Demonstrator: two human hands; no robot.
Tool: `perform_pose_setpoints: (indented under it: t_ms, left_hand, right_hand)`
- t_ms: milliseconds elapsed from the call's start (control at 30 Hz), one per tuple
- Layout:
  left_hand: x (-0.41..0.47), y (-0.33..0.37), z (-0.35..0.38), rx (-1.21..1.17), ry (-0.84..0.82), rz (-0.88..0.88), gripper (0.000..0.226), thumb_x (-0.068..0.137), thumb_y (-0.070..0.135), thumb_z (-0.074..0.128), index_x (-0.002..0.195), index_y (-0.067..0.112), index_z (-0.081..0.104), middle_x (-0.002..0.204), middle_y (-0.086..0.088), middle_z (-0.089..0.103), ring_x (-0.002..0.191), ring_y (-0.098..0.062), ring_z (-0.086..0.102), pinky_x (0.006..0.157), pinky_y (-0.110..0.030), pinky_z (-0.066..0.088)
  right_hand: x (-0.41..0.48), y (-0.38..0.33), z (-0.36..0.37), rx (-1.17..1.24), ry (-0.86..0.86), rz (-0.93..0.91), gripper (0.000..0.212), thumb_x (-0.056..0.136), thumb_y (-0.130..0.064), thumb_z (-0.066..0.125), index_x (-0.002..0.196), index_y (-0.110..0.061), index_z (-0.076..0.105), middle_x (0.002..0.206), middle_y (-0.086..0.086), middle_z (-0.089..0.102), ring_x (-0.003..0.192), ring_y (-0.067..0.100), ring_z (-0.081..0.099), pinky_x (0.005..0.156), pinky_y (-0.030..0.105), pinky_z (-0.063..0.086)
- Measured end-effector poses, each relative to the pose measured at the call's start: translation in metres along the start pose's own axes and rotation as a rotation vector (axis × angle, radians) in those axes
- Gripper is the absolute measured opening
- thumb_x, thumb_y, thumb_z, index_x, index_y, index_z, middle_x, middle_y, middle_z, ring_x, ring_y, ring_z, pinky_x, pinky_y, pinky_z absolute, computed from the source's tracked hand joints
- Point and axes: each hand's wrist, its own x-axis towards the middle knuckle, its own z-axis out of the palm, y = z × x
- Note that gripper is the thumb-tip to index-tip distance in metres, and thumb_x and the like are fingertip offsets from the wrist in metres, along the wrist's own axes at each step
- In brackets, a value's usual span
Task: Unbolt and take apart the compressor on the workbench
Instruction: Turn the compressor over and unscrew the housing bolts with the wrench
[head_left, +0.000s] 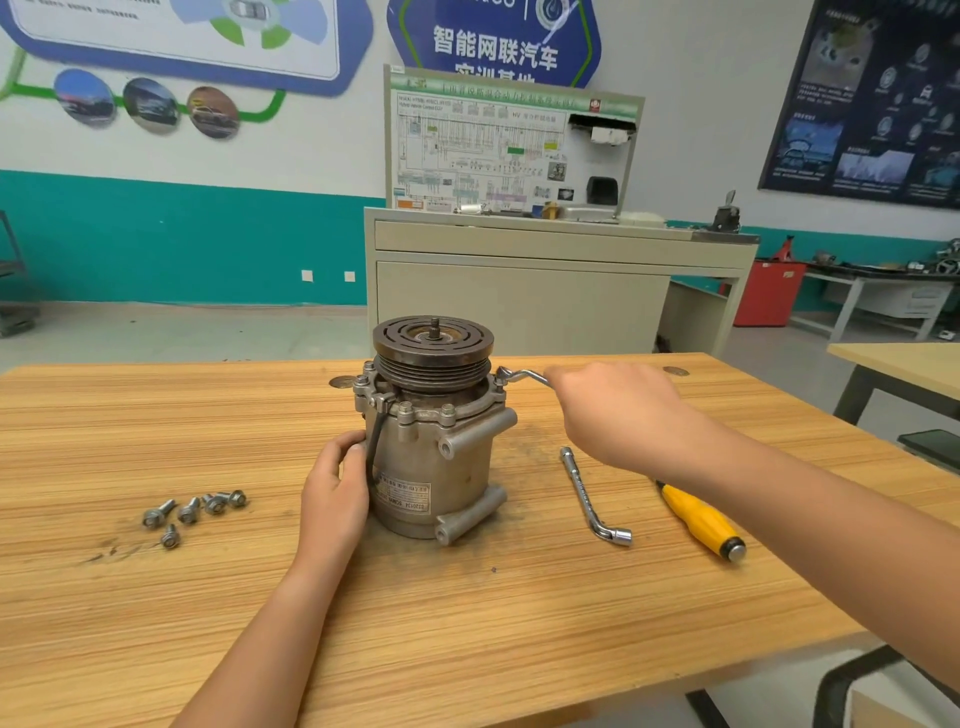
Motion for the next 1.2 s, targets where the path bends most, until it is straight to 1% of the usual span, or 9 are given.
perform_pose_setpoints:
  t_ms: [100,200,333,433,700,833,900,1067,1200]
  left_hand:
    - [-0.001,0.0,0.001,-0.002,0.002,0.0,0.025,0.097,0.013,0.04,0.111,0.015,0.059,0.111,0.003,0.059,0.107,-0.011,0.05,0.087,-0.025,0.035]
    - [-0.001,-0.001,0.001,-0.001,0.013,0.006,0.024,0.097,0.012,0.04,0.11,0.016,0.059,0.11,0.003,0.059,0.107,-0.011,0.05,0.086,-0.024,0.034]
    - [0.0,-0.002,0.002,-0.012,0.01,0.0,0.023,0.097,0.012,0.039,0.109,0.017,0.059,0.11,0.003,0.059,0.106,-0.011,0.05,0.085,-0.024,0.034]
    - [0.0,-0.002,0.002,-0.015,0.017,0.001,0.022,0.097,0.012,0.039,0.106,0.019,0.058,0.108,0.003,0.059,0.104,-0.01,0.049,0.083,-0.022,0.033]
    - [0.001,-0.003,0.005,-0.013,0.067,0.008,0.022,0.097,0.012,0.04,0.103,0.019,0.06,0.103,0.007,0.059,0.101,-0.008,0.05,0.081,-0.019,0.033]
    - [0.002,-0.004,0.007,-0.042,0.133,0.007,0.023,0.095,0.01,0.041,0.098,0.019,0.063,0.092,0.012,0.061,0.093,-0.007,0.052,0.068,-0.005,0.034]
    - [0.003,-0.005,0.009,-0.057,0.149,0.007,0.024,0.095,0.009,0.041,0.096,0.019,0.063,0.091,0.011,0.061,0.091,-0.007,0.053,0.067,-0.003,0.034]
    - [0.002,-0.004,0.01,-0.069,0.183,0.005,0.024,0.094,0.007,0.041,0.095,0.017,0.063,0.09,0.01,0.061,0.091,-0.008,0.052,0.066,-0.002,0.034]
    - [0.0,-0.004,0.012,-0.078,0.198,0.002,0.024,0.093,0.006,0.041,0.095,0.017,0.063,0.095,0.004,0.062,0.094,-0.009,0.052,0.077,-0.017,0.035]
  right_hand:
    - [0.0,-0.011,-0.009,-0.14,-0.021,-0.049,0.034,0.087,0.001,0.045,0.12,-0.009,0.047,0.062,-0.002,0.033,0.05,0.015,0.033,0.039,0.026,0.022]
    - [-0.002,-0.019,-0.018,-0.267,-0.076,-0.128,0.042,0.088,0.004,0.047,0.129,-0.002,0.042,0.071,0.002,0.041,0.062,0.019,0.044,0.039,0.025,0.02]
    - [0.003,-0.012,-0.021,-0.387,-0.072,-0.202,0.029,0.091,-0.002,0.044,0.119,-0.007,0.049,0.06,-0.001,0.029,0.046,0.014,0.029,0.038,0.025,0.021]
    - [0.011,0.002,-0.022,-0.358,-0.095,-0.209,0.022,0.092,-0.012,0.038,0.107,-0.011,0.054,0.059,-0.002,0.036,0.047,0.013,0.033,0.04,0.025,0.026]
    - [0.017,0.005,-0.015,-0.238,-0.074,-0.202,0.019,0.093,-0.019,0.036,0.099,-0.012,0.053,0.06,-0.002,0.037,0.049,0.012,0.035,0.041,0.024,0.027]
    - [0.009,0.005,-0.008,-0.217,-0.041,-0.196,0.015,0.094,-0.02,0.036,0.101,-0.011,0.046,0.058,-0.004,0.033,0.047,0.012,0.031,0.04,0.025,0.025]
    - [0.009,0.001,-0.007,-0.258,-0.033,-0.21,0.009,0.094,-0.017,0.037,0.097,-0.013,0.044,0.058,-0.003,0.033,0.046,0.013,0.032,0.039,0.025,0.024]
    - [0.017,0.004,-0.02,-0.361,-0.039,-0.279,0.006,0.092,-0.012,0.037,0.091,-0.014,0.043,0.057,-0.002,0.033,0.046,0.013,0.032,0.039,0.025,0.023]
    - [0.018,0.004,-0.026,-0.387,-0.071,-0.299,0.007,0.091,-0.011,0.038,0.09,-0.013,0.044,0.058,-0.001,0.034,0.047,0.014,0.031,0.04,0.025,0.024]
